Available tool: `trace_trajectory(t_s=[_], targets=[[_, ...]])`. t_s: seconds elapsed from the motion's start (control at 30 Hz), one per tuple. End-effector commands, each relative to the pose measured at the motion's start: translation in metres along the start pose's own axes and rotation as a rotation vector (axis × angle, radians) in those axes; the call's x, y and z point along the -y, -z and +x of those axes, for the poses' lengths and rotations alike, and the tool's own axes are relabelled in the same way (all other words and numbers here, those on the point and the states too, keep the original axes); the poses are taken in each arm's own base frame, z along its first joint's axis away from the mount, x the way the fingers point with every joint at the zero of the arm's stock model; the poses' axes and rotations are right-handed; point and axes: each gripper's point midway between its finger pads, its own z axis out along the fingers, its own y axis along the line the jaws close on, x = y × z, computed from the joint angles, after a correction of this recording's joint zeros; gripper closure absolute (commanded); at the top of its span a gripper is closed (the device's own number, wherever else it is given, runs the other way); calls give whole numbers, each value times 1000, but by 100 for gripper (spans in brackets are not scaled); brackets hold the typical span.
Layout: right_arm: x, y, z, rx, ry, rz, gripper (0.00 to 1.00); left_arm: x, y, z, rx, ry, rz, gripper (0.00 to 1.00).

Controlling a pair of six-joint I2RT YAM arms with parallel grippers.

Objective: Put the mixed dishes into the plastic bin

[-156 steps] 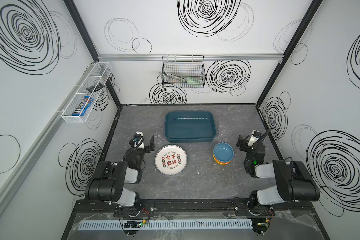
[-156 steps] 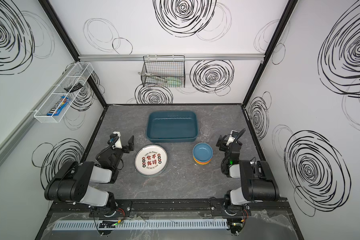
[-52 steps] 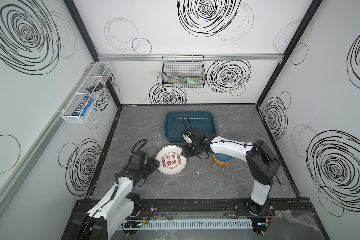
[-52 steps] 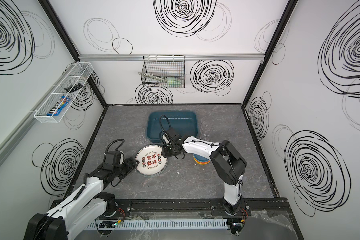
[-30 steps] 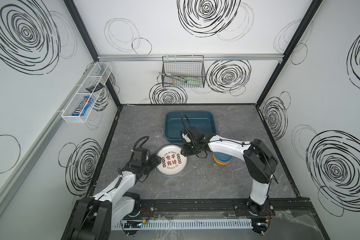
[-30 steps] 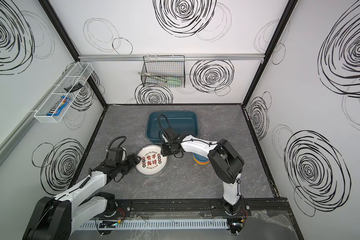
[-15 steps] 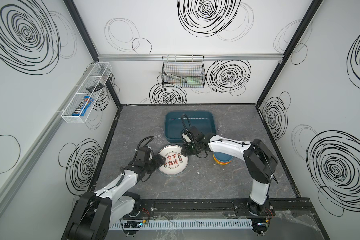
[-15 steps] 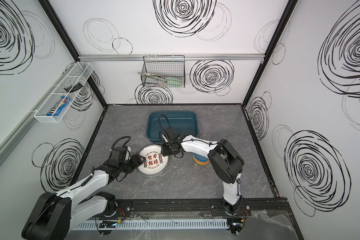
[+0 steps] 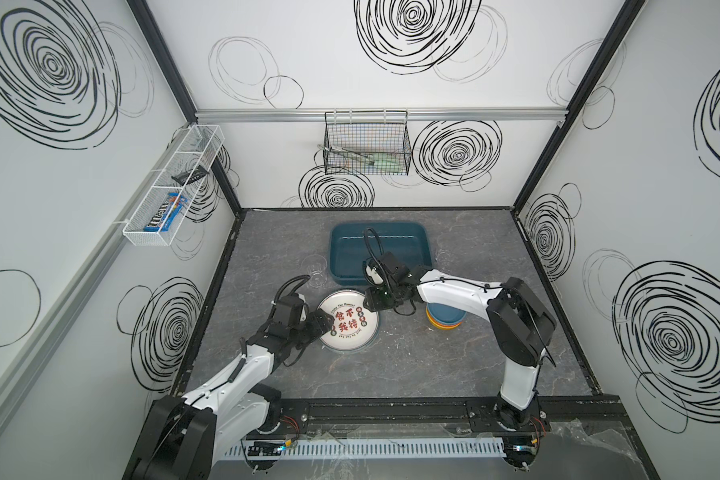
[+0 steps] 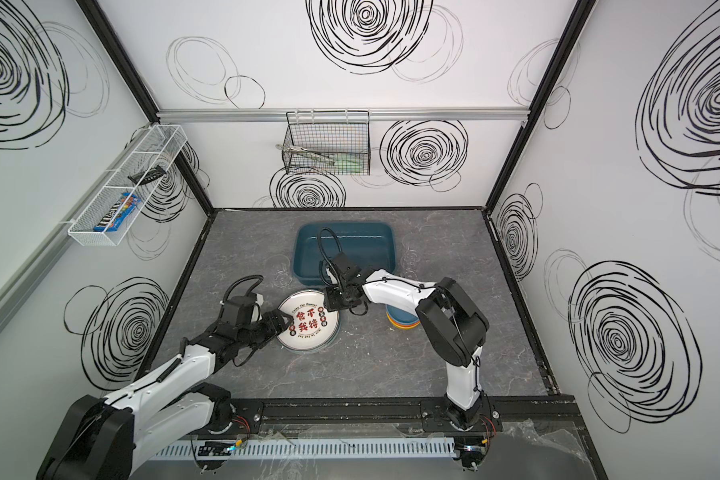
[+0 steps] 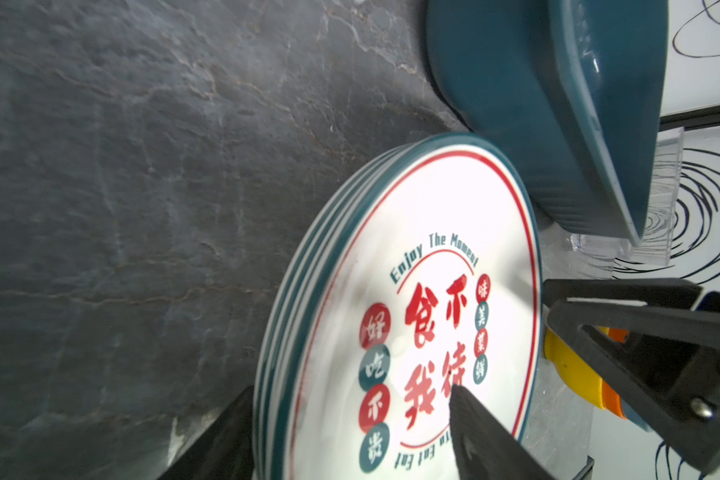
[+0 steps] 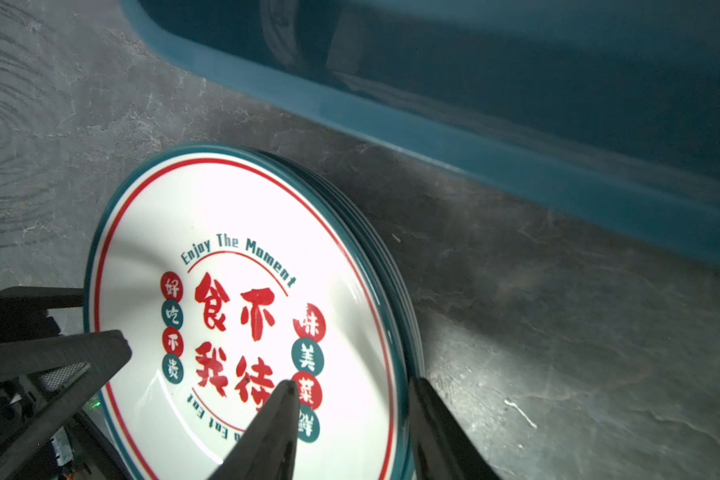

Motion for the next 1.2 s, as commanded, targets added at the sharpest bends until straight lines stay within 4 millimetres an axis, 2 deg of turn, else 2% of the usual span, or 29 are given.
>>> trace_trajectory(t_s=[0.0,0.33,0.9,1.03,1.17], targets=[[-2,-3,5,-19,-4,-8,53,13,5,-11,50,-3,59,26],[-6,-9,9,-38,3,-14,57,1,6,-8,47,24,51,29],[-16,-16,15,-65,16,-47,63,-20,12,-3,56,68,21,26],[-18,-17,15,-69,21,-60,64,-16,17,-6,71,70,39,28],[-22,-17,15,-74,26,-81,66,-11,21,-6,72,69,61,35]])
